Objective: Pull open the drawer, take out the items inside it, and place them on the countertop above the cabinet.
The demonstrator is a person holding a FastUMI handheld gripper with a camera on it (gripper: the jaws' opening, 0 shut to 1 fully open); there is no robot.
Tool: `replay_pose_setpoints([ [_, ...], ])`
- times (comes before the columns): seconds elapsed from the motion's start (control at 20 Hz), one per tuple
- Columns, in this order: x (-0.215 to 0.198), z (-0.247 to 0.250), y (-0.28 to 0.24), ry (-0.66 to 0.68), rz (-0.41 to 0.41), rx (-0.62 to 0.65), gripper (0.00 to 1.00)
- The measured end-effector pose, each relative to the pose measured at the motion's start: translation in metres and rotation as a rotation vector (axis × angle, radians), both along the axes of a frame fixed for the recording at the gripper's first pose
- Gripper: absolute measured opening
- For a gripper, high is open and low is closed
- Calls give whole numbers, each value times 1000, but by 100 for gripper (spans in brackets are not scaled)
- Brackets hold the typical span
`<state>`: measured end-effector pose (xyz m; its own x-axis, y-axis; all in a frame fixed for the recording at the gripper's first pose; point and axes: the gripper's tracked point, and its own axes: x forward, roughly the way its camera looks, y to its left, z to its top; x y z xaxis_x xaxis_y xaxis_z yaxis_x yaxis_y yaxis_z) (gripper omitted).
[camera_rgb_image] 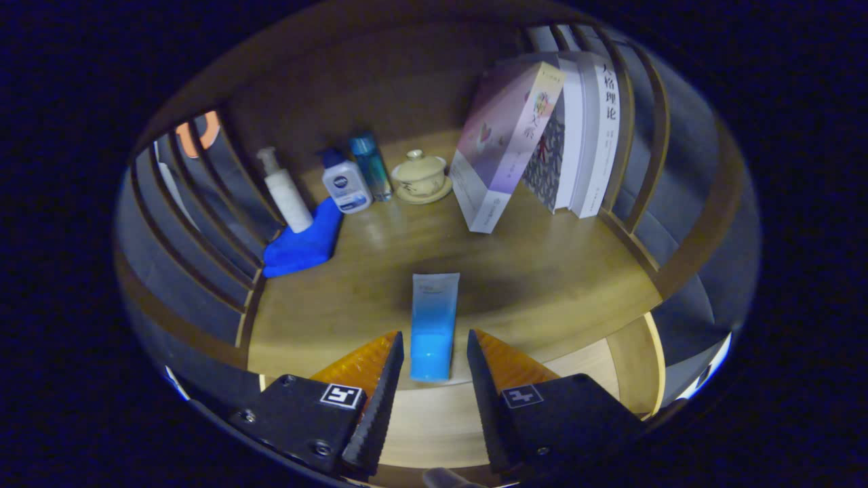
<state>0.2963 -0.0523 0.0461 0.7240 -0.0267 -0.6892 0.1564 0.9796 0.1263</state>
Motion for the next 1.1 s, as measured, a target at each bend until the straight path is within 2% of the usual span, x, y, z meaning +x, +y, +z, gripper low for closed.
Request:
replay_pose_setpoints([
  [0.4,-99,50,20,-324,140,-73,61],
  [0.55,-135,56,19,-423,149,-18,61],
  [0.7,-169,69,12,-580,163,-45,61],
  [0.85,-207,72,1,-744,138,-118,100],
  [1.1,-254,34,7,-860,148,-188,100],
])
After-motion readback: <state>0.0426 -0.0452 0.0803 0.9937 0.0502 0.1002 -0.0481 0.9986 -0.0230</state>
